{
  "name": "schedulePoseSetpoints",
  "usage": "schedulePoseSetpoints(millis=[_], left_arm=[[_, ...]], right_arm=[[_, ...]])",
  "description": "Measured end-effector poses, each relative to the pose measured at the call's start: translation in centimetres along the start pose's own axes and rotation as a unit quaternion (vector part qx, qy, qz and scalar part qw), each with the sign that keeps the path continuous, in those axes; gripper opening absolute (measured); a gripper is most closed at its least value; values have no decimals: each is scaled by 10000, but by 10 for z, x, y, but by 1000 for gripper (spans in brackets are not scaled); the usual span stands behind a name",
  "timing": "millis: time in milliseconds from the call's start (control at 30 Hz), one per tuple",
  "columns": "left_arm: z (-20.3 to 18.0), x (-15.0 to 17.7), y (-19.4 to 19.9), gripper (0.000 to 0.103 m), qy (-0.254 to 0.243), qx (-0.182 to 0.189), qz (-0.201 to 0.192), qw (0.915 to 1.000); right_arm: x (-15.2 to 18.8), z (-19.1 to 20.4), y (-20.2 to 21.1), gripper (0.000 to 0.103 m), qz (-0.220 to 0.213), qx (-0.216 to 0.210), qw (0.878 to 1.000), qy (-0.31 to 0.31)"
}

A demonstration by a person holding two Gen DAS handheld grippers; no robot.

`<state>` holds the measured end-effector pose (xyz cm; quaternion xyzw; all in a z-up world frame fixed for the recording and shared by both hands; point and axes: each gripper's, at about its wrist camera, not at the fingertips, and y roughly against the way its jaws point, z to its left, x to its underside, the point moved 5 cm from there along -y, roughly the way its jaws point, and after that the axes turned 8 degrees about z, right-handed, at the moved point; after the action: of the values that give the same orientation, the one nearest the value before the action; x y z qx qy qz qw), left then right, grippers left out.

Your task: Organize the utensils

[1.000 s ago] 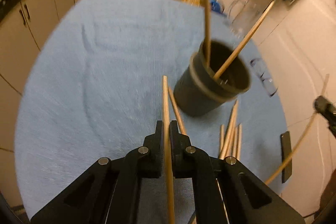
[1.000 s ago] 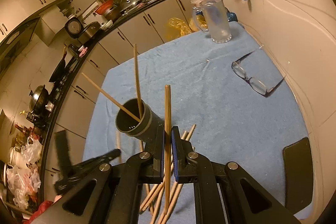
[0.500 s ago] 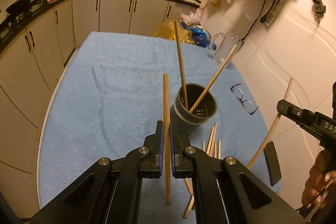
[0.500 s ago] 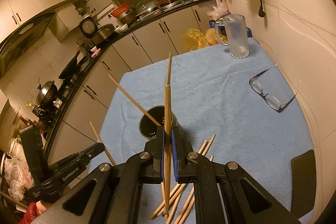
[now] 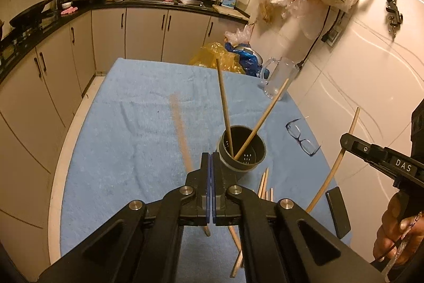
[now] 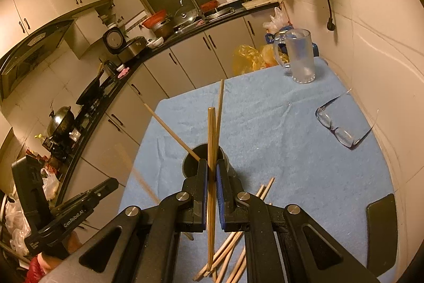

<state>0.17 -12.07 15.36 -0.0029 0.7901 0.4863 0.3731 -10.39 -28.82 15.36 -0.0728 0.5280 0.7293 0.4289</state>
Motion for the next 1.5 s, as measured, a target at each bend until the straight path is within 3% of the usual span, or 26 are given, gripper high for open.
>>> schedulePoseSetpoints(millis=[200,400,467,533,700,833,933,1000,1067,1267,1500], left_arm=[[4,-5,2,0,54,121,31,9999],[37,0,-46,3,876,366,1092,9895],[51,-1,-70,24,1172,369,1443,9819],[60,-3,-91,35,1389,375,1645,9758],[77,-10,-149,35,1811,125,2101,9607],[82,-14,-189,35,1763,-334,2308,9563],[85,-16,-210,29,1742,-623,2451,9517],[85,-15,-223,16,1813,-611,2552,9478],[82,-18,-225,6,1650,-696,2471,9523],[80,-14,-218,6,1596,-637,2143,9615],[68,0,-141,6,1364,-165,1248,9826]], right_arm=[[-4,-1,3,7,-38,20,10000,-38],[-3,0,5,7,5,-3,10000,-33],[-2,-2,5,7,36,0,10000,-35],[-1,-4,5,7,67,4,10000,-36],[1,-19,9,7,99,101,9999,-90],[-3,-35,15,7,82,174,9997,-165],[-7,-47,18,7,59,219,9995,-225],[-8,-55,20,7,55,250,9993,-286],[-9,-63,21,7,49,293,9989,-350],[-11,-76,17,7,109,305,9982,-501],[-14,-64,14,7,76,217,9989,-409]])
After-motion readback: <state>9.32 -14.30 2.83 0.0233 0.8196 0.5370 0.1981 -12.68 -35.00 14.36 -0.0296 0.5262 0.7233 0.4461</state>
